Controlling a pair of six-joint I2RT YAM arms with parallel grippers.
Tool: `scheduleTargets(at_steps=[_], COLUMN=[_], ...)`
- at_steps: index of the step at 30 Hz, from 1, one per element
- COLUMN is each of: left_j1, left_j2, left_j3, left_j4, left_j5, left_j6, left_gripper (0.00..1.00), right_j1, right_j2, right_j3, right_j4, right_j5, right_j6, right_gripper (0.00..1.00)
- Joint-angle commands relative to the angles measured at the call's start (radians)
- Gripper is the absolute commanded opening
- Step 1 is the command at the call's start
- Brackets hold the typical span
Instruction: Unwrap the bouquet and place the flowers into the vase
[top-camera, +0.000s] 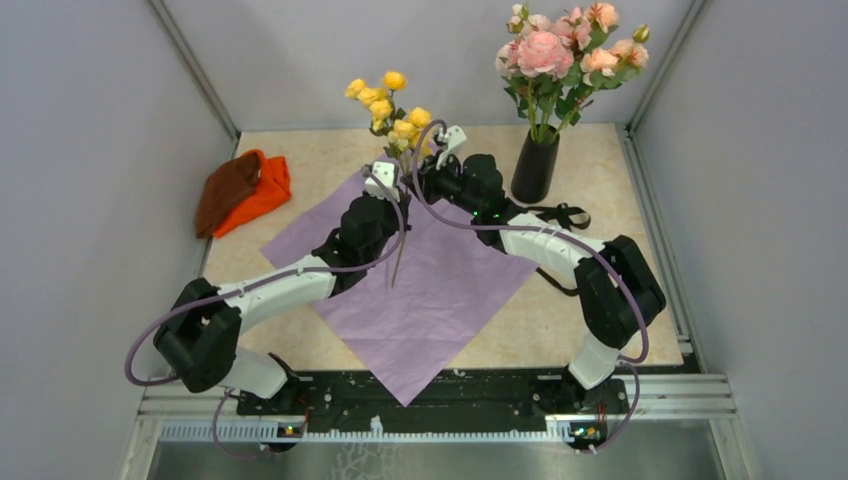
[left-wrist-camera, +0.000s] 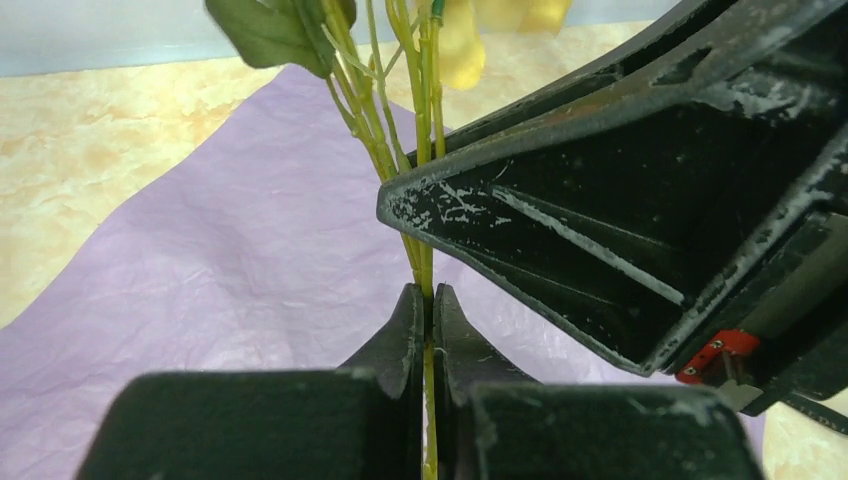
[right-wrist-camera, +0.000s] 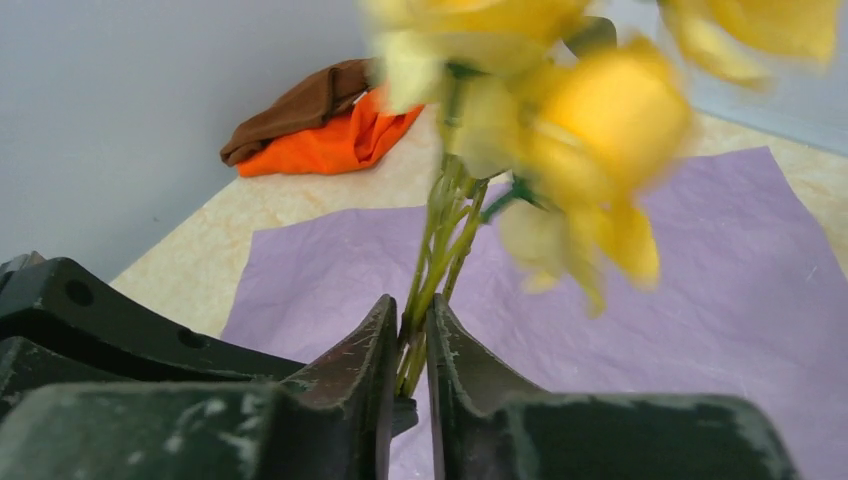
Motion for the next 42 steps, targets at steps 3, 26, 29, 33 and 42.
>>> scheduleTargets(at_steps=[3, 26, 29, 33, 42], left_j1=[-0.022, -0.023, -0.022, -0.022, -0.022], left_j2=[-0.063, -0.115, -0.117, -0.103, -0.028], left_j3=[0.024, -0.023, -0.039, -0.064, -0.076], left_j4=[0.086, -0.037, -0.053, -0.055, -0.055], left_j5=[-0.001, -0.142, -0.157, -0.144, -0.126], left_j6=[0.024, -0.054, -0.079, -0.108, -0.143], left_gripper=[0.00, 0.86, 0.86, 0.86, 0.86], right_j1=[0.030, 0.031, 0.030, 0.027, 0.022], right_j2=[-0.002, -0.078, -0.102, -0.128, -0.416], right_j3=[0.035, 0.189, 0.211, 0.284, 0.047], right_j4=[0.029, -0.144, -0.153, -0.190, 0.153], right_j5=[-0.031, 0.114, 0.155, 0.203, 0.258], right_j6=[0.016, -0.194, -0.242, -0.351, -0.659], right_gripper=[0.00, 0.00, 0.00, 0.00, 0.00])
